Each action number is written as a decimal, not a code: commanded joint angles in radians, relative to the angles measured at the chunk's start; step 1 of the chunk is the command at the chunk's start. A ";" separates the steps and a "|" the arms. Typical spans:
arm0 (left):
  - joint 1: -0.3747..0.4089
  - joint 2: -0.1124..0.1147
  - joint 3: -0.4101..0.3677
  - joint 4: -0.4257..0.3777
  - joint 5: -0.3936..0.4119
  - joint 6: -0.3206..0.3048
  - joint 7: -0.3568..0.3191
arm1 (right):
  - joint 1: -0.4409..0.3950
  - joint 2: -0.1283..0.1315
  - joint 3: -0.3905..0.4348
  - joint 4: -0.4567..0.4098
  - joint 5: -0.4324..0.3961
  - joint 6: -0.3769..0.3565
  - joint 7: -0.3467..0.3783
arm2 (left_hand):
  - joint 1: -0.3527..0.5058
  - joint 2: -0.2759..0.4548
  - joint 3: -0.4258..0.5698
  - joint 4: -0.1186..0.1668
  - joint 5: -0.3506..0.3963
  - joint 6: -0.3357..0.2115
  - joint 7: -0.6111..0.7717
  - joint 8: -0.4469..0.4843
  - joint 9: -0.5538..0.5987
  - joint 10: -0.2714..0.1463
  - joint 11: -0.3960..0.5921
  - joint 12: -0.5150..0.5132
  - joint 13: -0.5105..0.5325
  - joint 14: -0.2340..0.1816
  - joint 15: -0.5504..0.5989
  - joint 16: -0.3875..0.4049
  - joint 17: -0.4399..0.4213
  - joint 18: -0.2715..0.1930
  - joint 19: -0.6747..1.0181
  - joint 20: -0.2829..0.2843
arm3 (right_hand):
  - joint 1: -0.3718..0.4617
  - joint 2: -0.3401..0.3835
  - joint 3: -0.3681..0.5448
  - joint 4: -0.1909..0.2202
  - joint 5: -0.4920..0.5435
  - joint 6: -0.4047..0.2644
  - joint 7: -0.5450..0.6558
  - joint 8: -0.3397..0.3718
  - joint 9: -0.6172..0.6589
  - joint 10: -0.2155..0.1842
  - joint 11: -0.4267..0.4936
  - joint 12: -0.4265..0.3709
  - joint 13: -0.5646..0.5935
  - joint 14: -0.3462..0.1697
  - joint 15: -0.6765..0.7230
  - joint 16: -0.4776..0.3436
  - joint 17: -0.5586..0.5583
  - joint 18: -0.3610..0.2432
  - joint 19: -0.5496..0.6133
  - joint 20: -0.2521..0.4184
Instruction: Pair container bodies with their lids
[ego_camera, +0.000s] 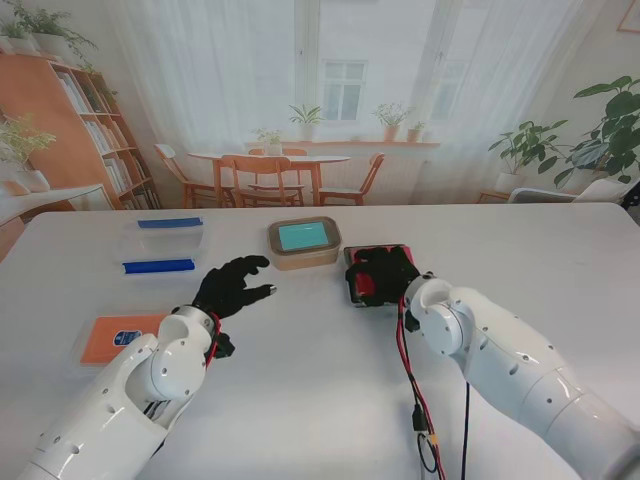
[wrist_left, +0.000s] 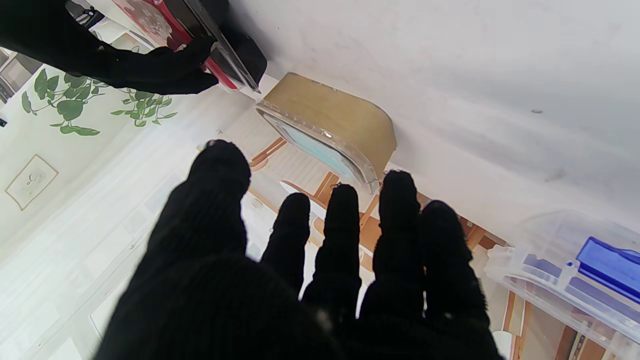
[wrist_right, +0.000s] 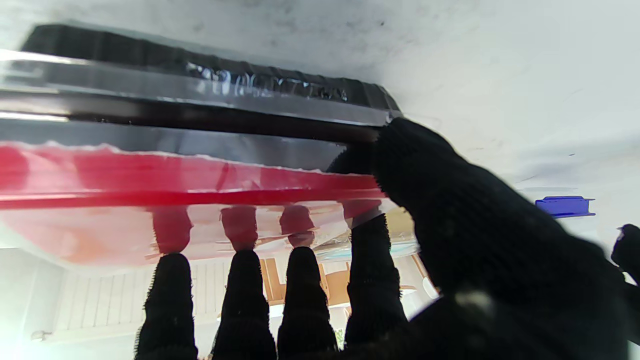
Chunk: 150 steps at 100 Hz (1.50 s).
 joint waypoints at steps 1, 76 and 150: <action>0.005 -0.005 -0.002 -0.001 0.003 -0.004 0.005 | 0.016 0.001 -0.008 0.036 0.007 -0.009 0.017 | -0.010 0.019 -0.025 0.014 0.007 -0.029 -0.016 0.001 -0.009 0.003 -0.020 -0.004 -0.028 0.005 -0.020 -0.008 -0.016 -0.006 0.008 -0.005 | 0.015 -0.026 0.036 -0.010 -0.027 0.007 0.016 0.006 -0.001 0.015 0.042 0.013 0.012 0.019 0.059 0.008 0.019 0.023 0.078 -0.013; 0.033 -0.004 -0.036 -0.024 0.024 -0.013 0.019 | 0.237 -0.082 -0.201 0.352 0.123 -0.125 -0.087 | -0.014 0.022 -0.029 0.014 0.009 -0.029 -0.022 -0.001 -0.010 0.001 -0.024 -0.005 -0.031 0.005 -0.026 -0.011 -0.031 0.001 -0.011 -0.020 | 0.012 -0.018 0.042 -0.010 -0.044 0.000 0.037 -0.002 0.001 0.019 0.086 0.004 0.011 0.023 0.154 0.019 0.026 0.039 0.243 -0.110; 0.050 0.000 -0.056 -0.050 0.044 0.008 0.014 | 0.405 -0.244 -0.396 0.726 0.230 -0.250 -0.205 | -0.014 0.021 -0.030 0.015 0.011 -0.029 -0.025 0.000 -0.014 -0.001 -0.028 -0.006 -0.037 0.000 -0.038 -0.014 -0.051 0.011 -0.059 -0.067 | 0.006 -0.007 0.039 -0.010 -0.069 -0.004 0.049 -0.004 0.000 0.023 0.107 -0.003 0.008 0.023 0.197 0.025 0.034 0.050 0.289 -0.145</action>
